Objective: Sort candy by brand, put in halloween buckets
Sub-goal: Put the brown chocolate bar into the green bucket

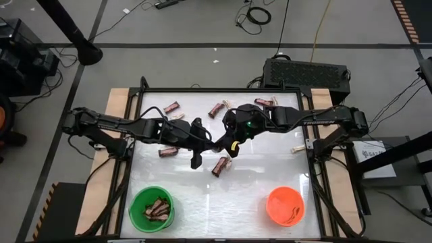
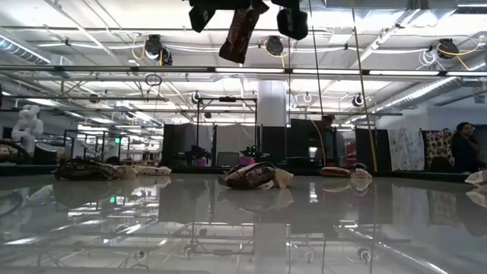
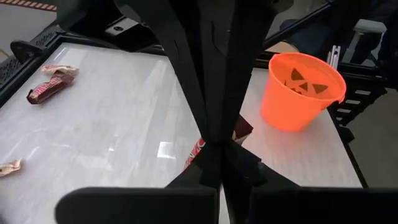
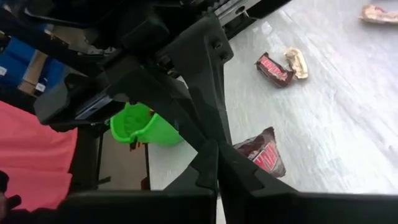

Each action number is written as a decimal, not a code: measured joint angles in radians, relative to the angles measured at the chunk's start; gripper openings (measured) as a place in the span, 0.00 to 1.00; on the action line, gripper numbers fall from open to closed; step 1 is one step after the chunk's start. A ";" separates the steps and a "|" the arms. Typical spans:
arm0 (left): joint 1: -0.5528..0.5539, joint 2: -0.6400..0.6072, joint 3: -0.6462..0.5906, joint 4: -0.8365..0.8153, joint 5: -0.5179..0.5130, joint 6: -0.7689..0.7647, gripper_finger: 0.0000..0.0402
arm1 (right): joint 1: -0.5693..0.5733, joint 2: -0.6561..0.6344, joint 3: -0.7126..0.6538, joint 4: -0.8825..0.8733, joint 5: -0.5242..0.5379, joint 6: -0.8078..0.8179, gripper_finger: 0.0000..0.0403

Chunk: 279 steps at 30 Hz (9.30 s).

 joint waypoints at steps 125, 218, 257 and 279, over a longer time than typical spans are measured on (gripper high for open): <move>0.851 -0.170 -0.093 -0.556 -0.019 0.087 0.41 | -0.463 0.386 0.025 0.077 -0.020 -0.101 0.29; 0.857 -0.255 -0.093 -0.556 0.082 0.058 0.41 | -0.685 0.636 0.360 -0.886 0.541 -0.672 0.55; 0.857 -0.255 -0.093 -0.558 0.085 0.077 0.41 | -0.614 0.760 0.359 -0.808 0.732 -0.849 0.21; 0.857 -0.255 -0.133 -0.437 0.314 0.138 0.41 | -0.594 0.734 0.767 -1.022 0.325 -0.708 0.00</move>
